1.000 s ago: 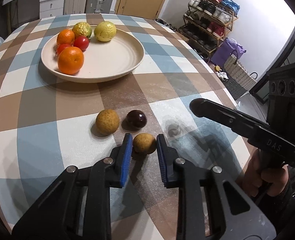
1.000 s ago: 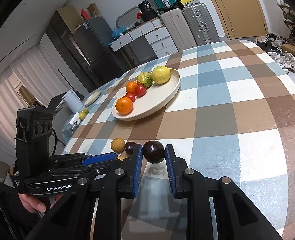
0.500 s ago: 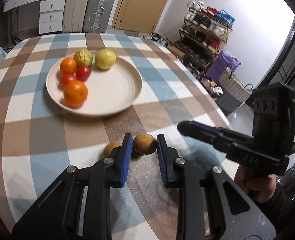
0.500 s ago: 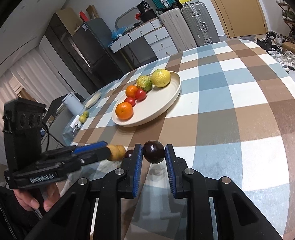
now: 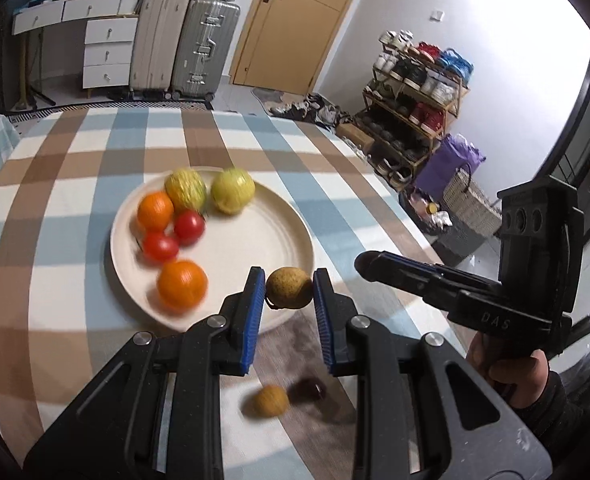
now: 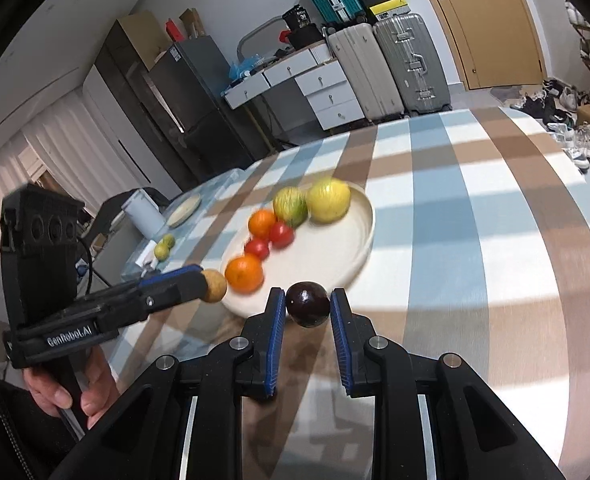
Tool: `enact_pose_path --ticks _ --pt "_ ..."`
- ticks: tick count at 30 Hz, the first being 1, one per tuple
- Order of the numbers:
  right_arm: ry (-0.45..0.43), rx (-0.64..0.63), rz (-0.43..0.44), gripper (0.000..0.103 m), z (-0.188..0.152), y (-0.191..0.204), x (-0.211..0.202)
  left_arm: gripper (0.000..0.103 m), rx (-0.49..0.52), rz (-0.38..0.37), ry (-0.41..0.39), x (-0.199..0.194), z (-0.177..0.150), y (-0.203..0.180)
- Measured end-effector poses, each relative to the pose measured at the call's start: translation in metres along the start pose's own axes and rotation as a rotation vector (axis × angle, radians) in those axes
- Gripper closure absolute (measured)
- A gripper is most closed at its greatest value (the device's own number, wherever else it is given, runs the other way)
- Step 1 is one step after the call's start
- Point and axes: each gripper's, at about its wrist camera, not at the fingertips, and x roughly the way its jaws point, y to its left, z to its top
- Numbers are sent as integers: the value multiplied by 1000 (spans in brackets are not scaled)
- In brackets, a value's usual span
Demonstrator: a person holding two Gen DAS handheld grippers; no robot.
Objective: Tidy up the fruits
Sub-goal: 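Carry the plum and brown fruit onto the cream plate and release both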
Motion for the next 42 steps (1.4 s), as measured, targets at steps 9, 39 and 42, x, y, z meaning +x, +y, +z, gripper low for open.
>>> enact_pose_path --ticks 9,39,42 --pt "26 12 25 79 52 -16 48 81 -47 12 -8 39 42 27" --pt "75 139 83 52 79 -40 104 67 -64 30 50 103 60 47" --pt "46 138 70 50 78 -39 90 63 -54 37 31 91 56 42"
